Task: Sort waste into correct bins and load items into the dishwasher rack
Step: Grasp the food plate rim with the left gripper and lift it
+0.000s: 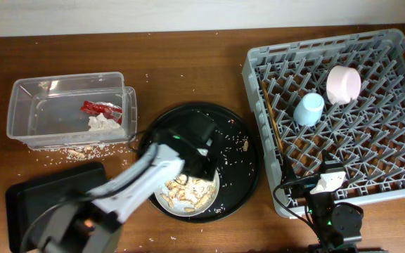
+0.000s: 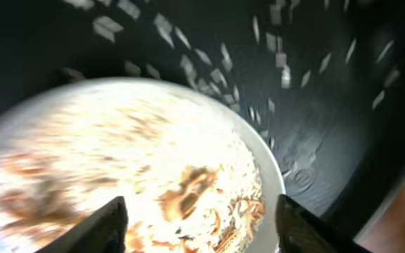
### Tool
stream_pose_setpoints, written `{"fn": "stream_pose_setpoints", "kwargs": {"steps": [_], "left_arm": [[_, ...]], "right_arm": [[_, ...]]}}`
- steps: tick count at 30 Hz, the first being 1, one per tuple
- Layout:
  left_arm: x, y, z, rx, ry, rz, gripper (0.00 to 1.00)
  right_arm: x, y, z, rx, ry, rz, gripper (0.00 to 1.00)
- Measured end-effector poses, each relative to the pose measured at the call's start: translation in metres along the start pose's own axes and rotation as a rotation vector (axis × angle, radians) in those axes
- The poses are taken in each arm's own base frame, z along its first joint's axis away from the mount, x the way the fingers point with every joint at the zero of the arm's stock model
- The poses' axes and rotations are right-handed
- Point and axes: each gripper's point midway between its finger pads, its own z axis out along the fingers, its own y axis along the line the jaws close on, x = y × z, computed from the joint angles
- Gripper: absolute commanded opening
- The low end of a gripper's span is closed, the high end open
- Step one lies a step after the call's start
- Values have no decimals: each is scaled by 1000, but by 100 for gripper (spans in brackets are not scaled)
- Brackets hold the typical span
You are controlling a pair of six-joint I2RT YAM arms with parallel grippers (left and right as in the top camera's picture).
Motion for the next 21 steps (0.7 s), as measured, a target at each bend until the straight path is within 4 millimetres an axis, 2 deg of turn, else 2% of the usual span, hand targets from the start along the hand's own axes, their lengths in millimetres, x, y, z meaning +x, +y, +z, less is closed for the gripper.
{"fn": "stream_pose_setpoints", "kwargs": {"steps": [3,4,7,15,21], "left_arm": [[16,-14,17,-11,64,92,42],[21,-18,17,-14,78,132,32],[23,-28,11,-17,90,196,31],[58,-56,10,-40,155,368,31],[61,-53,12,-85,163,395,31]], "right_arm": [[0,0,0,0,0,0,98],[0,0,0,0,0,0,98],[0,0,0,0,0,0,98],[0,0,0,0,0,0,98],[0,0,0,0,0,0,98]]}}
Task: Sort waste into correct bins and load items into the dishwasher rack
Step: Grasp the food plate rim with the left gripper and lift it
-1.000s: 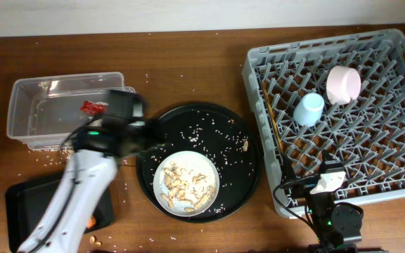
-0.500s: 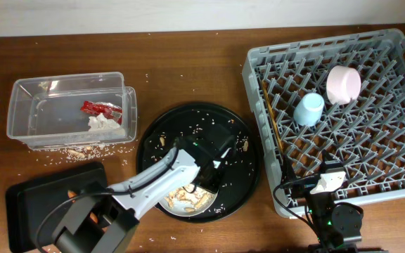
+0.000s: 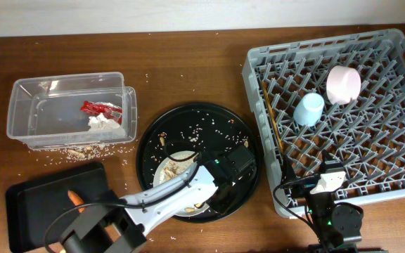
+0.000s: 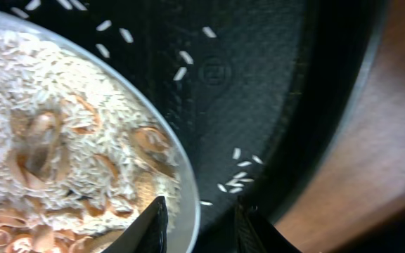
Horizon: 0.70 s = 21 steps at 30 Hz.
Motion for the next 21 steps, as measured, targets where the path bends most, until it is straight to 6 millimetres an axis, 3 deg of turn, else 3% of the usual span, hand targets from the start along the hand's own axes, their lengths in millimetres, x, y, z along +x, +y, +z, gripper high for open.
{"fn": "stream_pose_setpoints", "kwargs": {"steps": [6,11,21], "left_arm": [[9,13,25,-75,81,0,30],[11,12,27,-79,103,6,1],[8,16,22,-104,96,8,0]], "right_arm": [[0,0,0,0,0,0,98],[0,0,0,0,0,0,98],[0,0,0,0,0,0,98]]}}
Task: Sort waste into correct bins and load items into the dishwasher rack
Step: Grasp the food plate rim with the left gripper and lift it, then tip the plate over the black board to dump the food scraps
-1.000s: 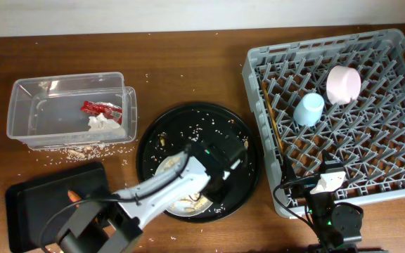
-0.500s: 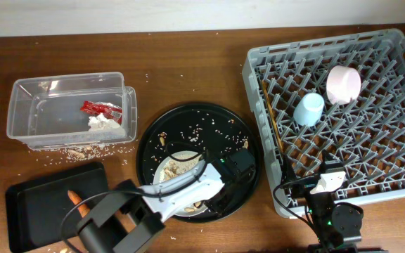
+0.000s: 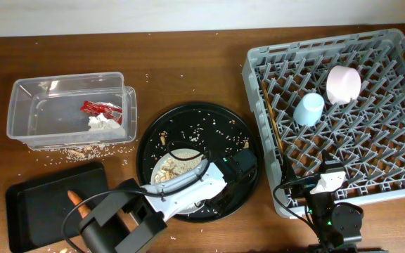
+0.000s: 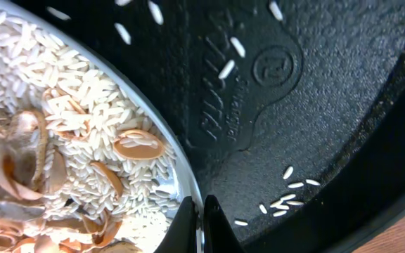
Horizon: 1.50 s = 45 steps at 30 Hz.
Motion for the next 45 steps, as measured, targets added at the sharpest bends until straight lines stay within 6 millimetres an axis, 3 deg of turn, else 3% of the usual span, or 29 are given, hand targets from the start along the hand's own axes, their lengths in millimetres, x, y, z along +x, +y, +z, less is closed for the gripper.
{"fn": "stream_pose_setpoints", "kwargs": {"steps": [6,12,18,23,34,40,45], "left_arm": [[-13,25,-19,-81,6,-46,0],[-42,61,-76,-143,-57,-135,0],[-51,97,-113,-163,-98,-306,0],[-22,128,-121,-255,-25,-497,0],[61,175,-194,-224,-102,-883,0],[91,206,-196,-162,-78,-1048,0],[96,217,-176,-56,-118,-1084,0]], "right_arm": [[0,0,0,0,0,0,98],[0,0,0,0,0,0,98],[0,0,0,0,0,1,98],[0,0,0,0,0,0,98],[0,0,0,0,0,1,98],[0,0,0,0,0,1,98],[0,0,0,0,0,0,98]]}}
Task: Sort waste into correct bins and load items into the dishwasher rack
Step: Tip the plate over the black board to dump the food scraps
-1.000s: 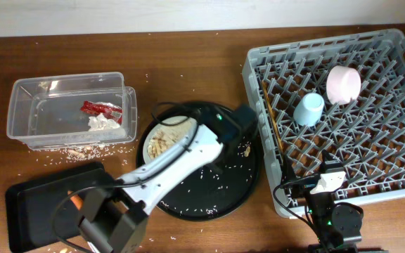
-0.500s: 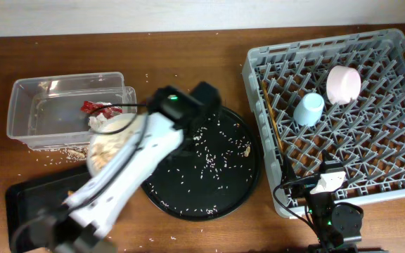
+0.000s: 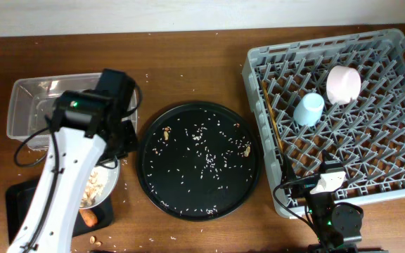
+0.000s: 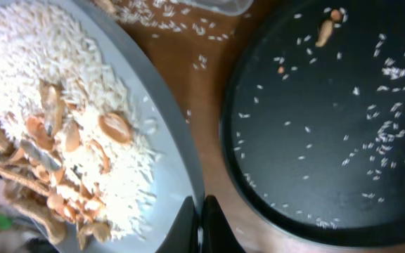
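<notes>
A white plate (image 3: 98, 187) of rice and brownish food scraps (image 4: 62, 133) hangs tilted over the right end of the black rectangular bin (image 3: 16, 200). My left gripper (image 3: 120, 156) (image 4: 201, 226) is shut on the plate's right rim (image 4: 181, 169). The round black tray (image 3: 146, 176) (image 4: 343, 105) lies beside it on the right, holding only scattered rice grains. My right gripper (image 3: 328, 181) rests at the front edge of the grey dishwasher rack (image 3: 259, 63); whether it is open or shut does not show.
A clear plastic container (image 3: 41, 98) stands at the back left, partly behind my left arm. A pale blue cup (image 3: 308, 109) and a pink cup (image 3: 343, 83) sit in the rack. An orange scrap (image 3: 90, 218) lies by the black bin. Rice is strewn on the wood.
The plate has left the round black tray and is now held at the left, over the black bin. My left arm has swung from over the tray to the left side. The right arm is unchanged.
My left gripper stood open over the plate on the round tray. Then its fingers straddled the plate's right rim, half closed. Then they were shut on that rim. Now the plate is off the tray, held over the black bin.
</notes>
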### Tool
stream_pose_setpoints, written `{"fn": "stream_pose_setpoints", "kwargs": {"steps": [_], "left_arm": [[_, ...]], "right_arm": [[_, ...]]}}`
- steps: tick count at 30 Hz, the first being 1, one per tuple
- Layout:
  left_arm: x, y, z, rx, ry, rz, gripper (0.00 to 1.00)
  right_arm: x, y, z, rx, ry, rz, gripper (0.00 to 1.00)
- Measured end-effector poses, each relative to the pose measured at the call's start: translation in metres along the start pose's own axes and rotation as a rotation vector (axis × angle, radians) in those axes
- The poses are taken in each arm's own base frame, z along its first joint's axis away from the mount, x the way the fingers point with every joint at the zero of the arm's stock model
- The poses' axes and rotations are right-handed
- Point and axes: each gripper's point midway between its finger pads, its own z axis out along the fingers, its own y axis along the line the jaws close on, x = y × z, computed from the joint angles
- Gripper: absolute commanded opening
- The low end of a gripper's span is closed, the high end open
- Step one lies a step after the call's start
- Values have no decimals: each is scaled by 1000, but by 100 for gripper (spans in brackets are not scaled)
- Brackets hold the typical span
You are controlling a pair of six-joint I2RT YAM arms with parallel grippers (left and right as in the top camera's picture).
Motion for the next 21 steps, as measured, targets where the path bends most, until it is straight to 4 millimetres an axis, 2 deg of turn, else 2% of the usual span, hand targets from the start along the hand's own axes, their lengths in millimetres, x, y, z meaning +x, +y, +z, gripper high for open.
{"fn": "stream_pose_setpoints", "kwargs": {"steps": [5,10,14,21], "left_arm": [[0,-3,26,157,25,3,0],[9,6,42,293,59,-35,0],[10,21,34,427,14,-78,0],[16,46,3,683,-112,-138,0]], "right_arm": [[0,0,0,0,0,0,98],[0,0,0,0,0,0,98],[0,0,0,0,0,0,98],[0,0,0,0,0,0,98]]}}
